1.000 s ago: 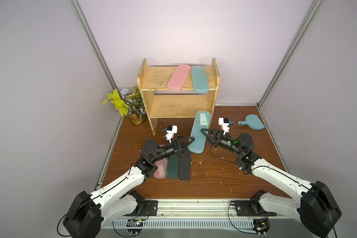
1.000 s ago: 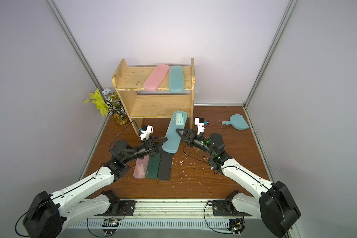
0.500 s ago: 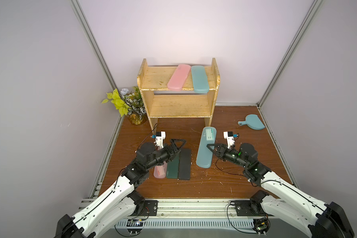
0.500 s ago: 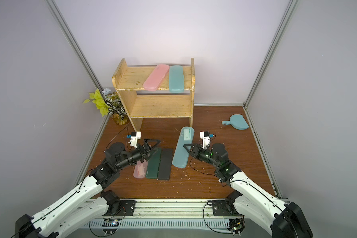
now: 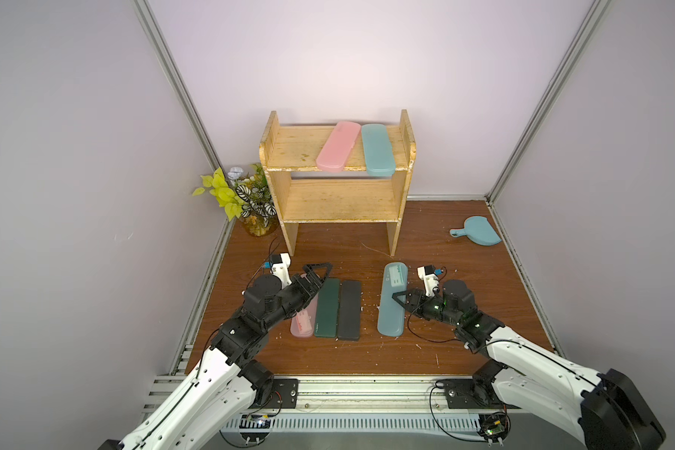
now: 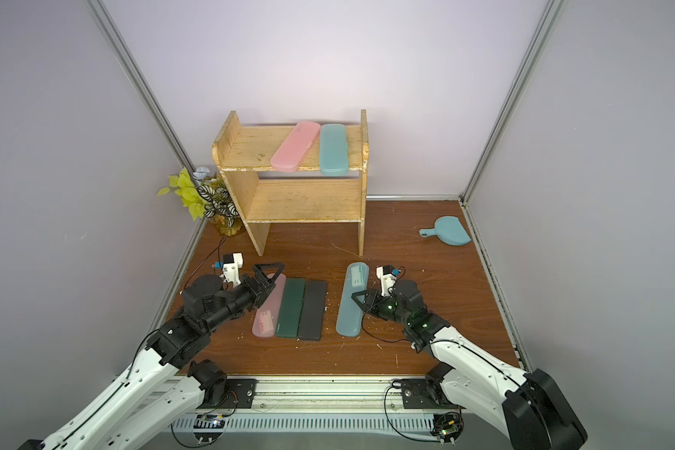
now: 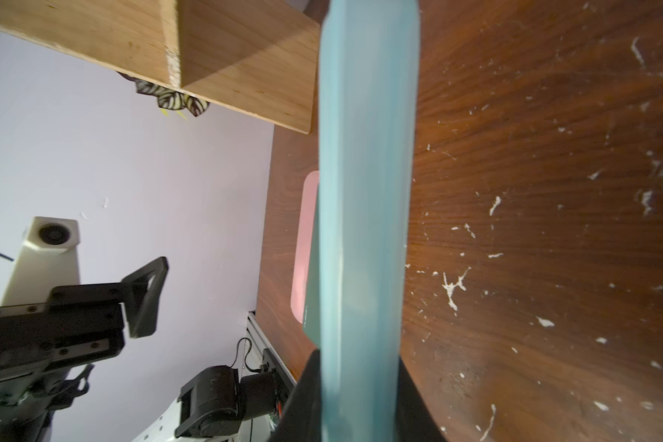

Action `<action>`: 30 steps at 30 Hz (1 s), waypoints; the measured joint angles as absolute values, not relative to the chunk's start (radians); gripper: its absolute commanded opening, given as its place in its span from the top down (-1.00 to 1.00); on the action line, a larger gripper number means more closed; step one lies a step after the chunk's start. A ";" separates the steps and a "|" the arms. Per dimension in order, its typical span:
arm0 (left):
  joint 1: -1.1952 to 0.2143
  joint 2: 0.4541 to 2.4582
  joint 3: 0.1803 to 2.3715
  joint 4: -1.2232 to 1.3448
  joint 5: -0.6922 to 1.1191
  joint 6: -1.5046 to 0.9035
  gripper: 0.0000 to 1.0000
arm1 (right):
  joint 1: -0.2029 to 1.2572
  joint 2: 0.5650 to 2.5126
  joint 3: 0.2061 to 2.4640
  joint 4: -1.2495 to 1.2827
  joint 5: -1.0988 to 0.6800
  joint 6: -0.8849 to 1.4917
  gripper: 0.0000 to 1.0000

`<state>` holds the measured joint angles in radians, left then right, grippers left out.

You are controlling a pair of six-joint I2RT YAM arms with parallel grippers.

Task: Remove the pencil cases from the shelf
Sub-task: Place the pencil case at the center of the board.

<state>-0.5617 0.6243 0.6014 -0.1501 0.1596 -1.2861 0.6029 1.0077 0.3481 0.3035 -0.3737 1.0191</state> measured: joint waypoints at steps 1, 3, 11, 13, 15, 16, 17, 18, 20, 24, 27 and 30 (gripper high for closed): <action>-0.562 0.623 0.601 -0.150 0.157 -1.287 -0.99 | 0.603 1.031 0.348 0.312 -0.376 1.015 0.56; -0.562 0.622 0.601 -0.150 0.153 -1.288 -0.99 | 0.603 1.072 0.348 0.332 -0.384 1.008 0.57; -0.560 0.617 0.601 -0.150 0.148 -1.296 -0.99 | 0.634 1.214 0.349 0.424 -0.402 0.999 0.60; -0.558 0.617 0.601 -0.150 0.145 -1.298 -0.99 | 0.647 1.242 0.349 0.451 -0.402 1.004 0.61; -0.556 0.617 0.601 -0.150 0.144 -1.301 -0.99 | 0.659 1.274 0.350 0.481 -0.402 1.012 0.61; -0.556 0.616 0.601 -0.150 0.143 -1.303 -0.99 | 0.666 1.291 0.351 0.496 -0.402 1.019 0.61; -0.555 0.616 0.601 -0.150 0.142 -1.305 -0.99 | 0.672 1.310 0.353 0.513 -0.403 1.025 0.61; -0.555 0.615 0.601 -0.151 0.140 -1.306 -0.99 | 0.678 1.327 0.355 0.526 -0.403 1.031 0.62; -0.554 0.611 0.599 -0.151 0.136 -1.309 -0.98 | 0.691 1.360 0.361 0.547 -0.403 1.042 0.62; -0.554 0.609 0.598 -0.155 0.132 -1.311 -0.99 | 0.706 1.414 0.376 0.589 -0.403 1.064 0.62; -0.554 0.604 0.598 -0.157 0.128 -1.313 -0.99 | 0.708 1.444 0.381 0.619 -0.403 1.082 0.63; -0.554 0.596 0.598 -0.162 0.125 -1.315 -0.99 | 0.712 1.477 0.390 0.643 -0.404 1.095 0.62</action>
